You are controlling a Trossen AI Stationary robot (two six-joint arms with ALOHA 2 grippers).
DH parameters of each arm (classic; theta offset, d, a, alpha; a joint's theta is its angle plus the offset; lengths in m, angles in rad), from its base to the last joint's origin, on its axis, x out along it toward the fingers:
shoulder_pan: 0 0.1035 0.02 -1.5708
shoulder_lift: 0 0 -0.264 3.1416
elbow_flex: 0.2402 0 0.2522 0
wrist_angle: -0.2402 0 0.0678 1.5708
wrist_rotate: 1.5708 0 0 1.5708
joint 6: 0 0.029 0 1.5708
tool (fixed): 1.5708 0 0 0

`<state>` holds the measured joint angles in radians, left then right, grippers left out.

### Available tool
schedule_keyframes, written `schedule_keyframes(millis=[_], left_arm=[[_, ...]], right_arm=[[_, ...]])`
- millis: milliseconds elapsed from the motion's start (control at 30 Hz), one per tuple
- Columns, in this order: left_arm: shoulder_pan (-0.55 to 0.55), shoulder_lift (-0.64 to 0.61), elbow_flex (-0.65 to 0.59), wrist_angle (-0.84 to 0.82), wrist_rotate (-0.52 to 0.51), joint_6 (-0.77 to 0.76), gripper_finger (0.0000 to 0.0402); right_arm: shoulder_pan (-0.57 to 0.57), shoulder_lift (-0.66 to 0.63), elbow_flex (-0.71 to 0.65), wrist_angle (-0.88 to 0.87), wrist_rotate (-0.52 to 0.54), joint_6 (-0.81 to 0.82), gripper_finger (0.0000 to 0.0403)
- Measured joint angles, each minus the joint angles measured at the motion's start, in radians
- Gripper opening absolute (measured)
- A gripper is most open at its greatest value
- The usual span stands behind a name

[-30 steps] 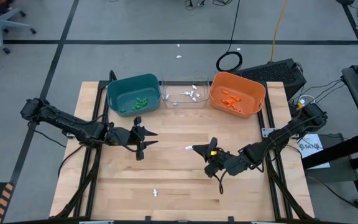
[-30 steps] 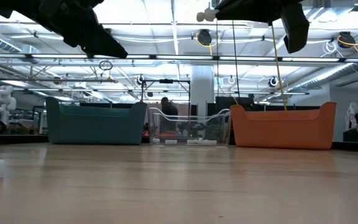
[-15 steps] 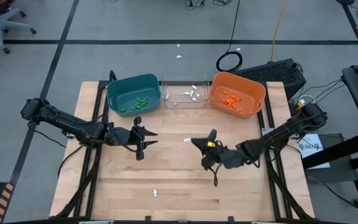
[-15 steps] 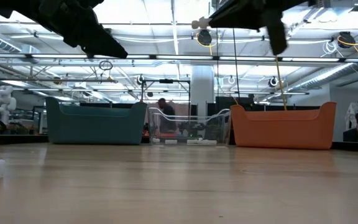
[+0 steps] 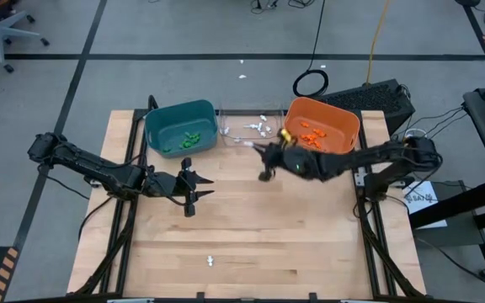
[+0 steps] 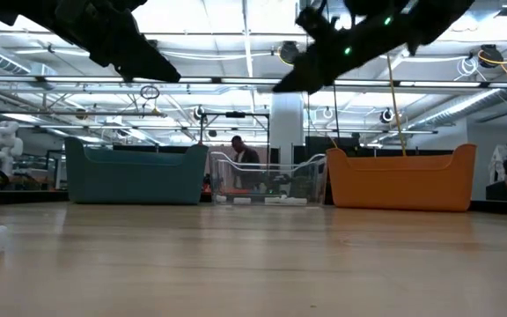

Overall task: Sort Halloween decoration
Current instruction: Put the white skeleton toy into the transparent bin

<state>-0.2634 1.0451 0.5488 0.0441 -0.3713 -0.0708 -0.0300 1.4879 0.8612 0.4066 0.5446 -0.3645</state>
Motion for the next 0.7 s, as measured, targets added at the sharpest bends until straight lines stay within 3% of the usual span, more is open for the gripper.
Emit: schedule_keyframes(millis=[167,467,700], left_arm=[[0.000,0.000,0.000,0.000,0.000,0.000,0.0132],[0.000,0.000,0.000,0.000,0.000,0.003,0.0132],[0.000,0.000,0.000,0.000,0.000,0.006,0.0132]], right_arm=[[-0.149,0.043,0.000,0.006,-0.155,0.147,0.0000],[-0.358,0.058,0.000,0.007,-0.343,0.400,0.0000],[-0.444,0.059,0.000,-0.109,-0.362,0.460,0.0000]])
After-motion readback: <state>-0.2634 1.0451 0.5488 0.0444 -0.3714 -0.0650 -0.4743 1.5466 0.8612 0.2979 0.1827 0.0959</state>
